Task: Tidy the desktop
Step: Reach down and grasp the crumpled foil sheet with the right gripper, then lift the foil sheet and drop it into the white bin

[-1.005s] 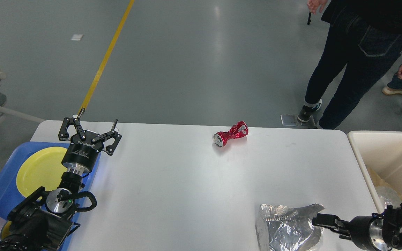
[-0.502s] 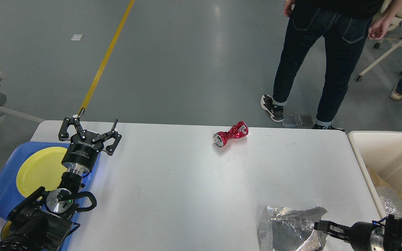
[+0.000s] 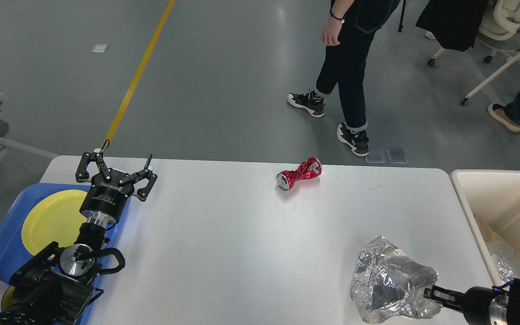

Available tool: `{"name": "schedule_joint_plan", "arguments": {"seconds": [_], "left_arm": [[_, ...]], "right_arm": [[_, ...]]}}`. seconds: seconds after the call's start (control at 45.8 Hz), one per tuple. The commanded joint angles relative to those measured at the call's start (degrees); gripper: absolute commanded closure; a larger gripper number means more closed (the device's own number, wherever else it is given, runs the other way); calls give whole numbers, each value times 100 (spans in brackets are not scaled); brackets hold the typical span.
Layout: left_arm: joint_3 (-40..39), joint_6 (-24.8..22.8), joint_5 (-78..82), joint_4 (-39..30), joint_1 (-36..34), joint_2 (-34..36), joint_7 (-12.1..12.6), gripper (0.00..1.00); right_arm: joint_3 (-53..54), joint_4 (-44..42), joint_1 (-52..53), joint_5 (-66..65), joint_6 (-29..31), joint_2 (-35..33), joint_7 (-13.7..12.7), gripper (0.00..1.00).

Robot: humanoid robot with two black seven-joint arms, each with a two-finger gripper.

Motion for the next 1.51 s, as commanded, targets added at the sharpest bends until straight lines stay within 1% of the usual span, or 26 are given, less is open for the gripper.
{"name": "schedule_joint_plan", "arguments": {"seconds": [0.0,0.109,0.328,0.437,0.59,0.743,0.808,0.896,1.005,1.136,1.18,1.202,1.267,1.311,1.333,1.398,1.486], "left_arm": [[-1,-6,4,0,0,0,0,0],[-1,3,-4,0,0,0,0,0],[-1,3,4,0,0,0,0,0],[-1,-6,4,0,0,0,0,0],[-1,-6,5,0,0,0,0,0],[-1,-6,-4,0,0,0,0,0],[-1,3,-4,0,0,0,0,0],[-1,3,5,0,0,0,0,0],[-1,-6,5,0,0,0,0,0],[-1,-6,-4,0,0,0,0,0],[-1,3,-4,0,0,0,0,0],[-1,3,4,0,0,0,0,0],[-1,3,5,0,0,0,0,0],[-1,3,-4,0,0,0,0,0],[-1,-6,-4,0,0,0,0,0],[-1,-6,4,0,0,0,0,0],[-1,3,-4,0,0,0,0,0]], "right_arm": [[-71,-4,85,1,-1,-232,-2,100],[-88,-196,173,-25,8,-539,7,100],[-88,-1040,234,-34,70,-970,25,100],[-97,-1313,524,-34,113,-1216,86,100],[-97,-1708,1016,-25,587,-1436,113,100],[-88,-1490,1701,-52,1097,-1656,139,100],[-88,-1252,2219,-227,1536,-1735,139,100],[-88,-962,3159,-587,2467,-1849,121,100],[-97,-593,4258,-895,3820,-1867,86,100],[-80,-110,5497,-966,5902,-1849,16,100],[-45,118,5797,-975,6334,-1858,-2,100],[-36,241,5894,-975,6414,-1858,-2,100],[-1,427,5983,-975,6345,-1858,-54,100],[-27,392,5930,-975,6196,-1876,-168,100],[-53,253,5721,-983,6022,-1876,-291,100],[-36,-204,5071,-1001,5643,-1867,-423,100],[-27,-1205,4078,-1001,4975,-1805,-450,100]]}}
